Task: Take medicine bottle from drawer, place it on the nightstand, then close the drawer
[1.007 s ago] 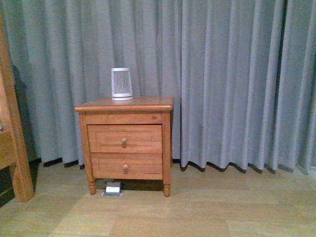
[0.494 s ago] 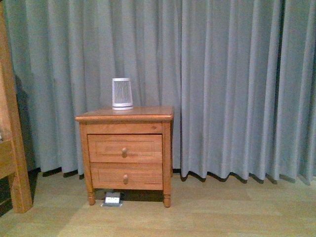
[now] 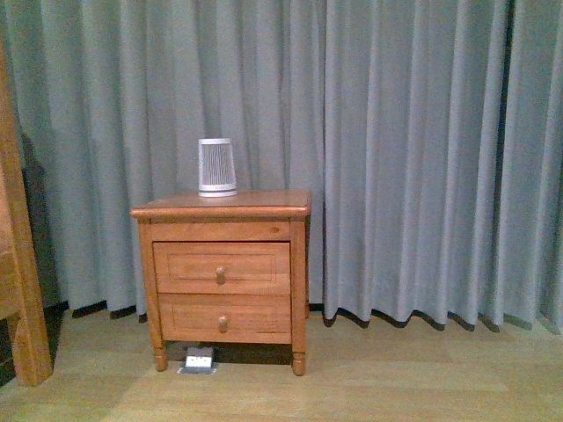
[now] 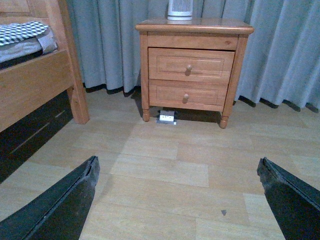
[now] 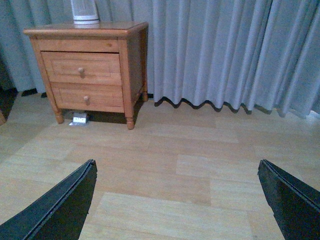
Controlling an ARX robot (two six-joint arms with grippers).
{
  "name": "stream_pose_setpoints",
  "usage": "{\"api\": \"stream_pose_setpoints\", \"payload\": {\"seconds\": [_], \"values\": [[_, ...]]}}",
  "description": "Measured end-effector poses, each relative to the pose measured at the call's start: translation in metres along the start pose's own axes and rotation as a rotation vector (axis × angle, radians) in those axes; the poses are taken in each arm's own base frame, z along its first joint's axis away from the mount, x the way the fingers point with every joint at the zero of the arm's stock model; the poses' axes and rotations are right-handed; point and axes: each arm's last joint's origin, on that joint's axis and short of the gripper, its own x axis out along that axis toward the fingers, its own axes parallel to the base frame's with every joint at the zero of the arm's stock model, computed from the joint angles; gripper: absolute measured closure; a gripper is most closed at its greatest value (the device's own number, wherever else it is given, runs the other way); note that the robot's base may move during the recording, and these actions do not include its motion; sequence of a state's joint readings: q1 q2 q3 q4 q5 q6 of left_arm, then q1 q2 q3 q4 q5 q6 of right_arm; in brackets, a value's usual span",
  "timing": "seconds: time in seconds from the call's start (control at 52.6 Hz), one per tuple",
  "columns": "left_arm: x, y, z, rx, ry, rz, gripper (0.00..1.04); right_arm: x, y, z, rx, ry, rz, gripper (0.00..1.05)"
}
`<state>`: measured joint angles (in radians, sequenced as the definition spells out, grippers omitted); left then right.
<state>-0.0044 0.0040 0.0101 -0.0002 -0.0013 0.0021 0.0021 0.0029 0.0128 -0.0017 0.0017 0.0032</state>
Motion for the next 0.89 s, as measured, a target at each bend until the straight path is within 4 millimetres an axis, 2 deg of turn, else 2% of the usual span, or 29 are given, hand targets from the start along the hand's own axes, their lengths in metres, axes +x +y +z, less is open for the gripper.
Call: {"api": "stream_pose_setpoints", "payload": {"seconds": [0.893], "values": [[0.0,0.0,0.0,0.0,0.0,0.0,0.07,0.0,0.0,0.0,0.0,0.0,0.001,0.07]]}}
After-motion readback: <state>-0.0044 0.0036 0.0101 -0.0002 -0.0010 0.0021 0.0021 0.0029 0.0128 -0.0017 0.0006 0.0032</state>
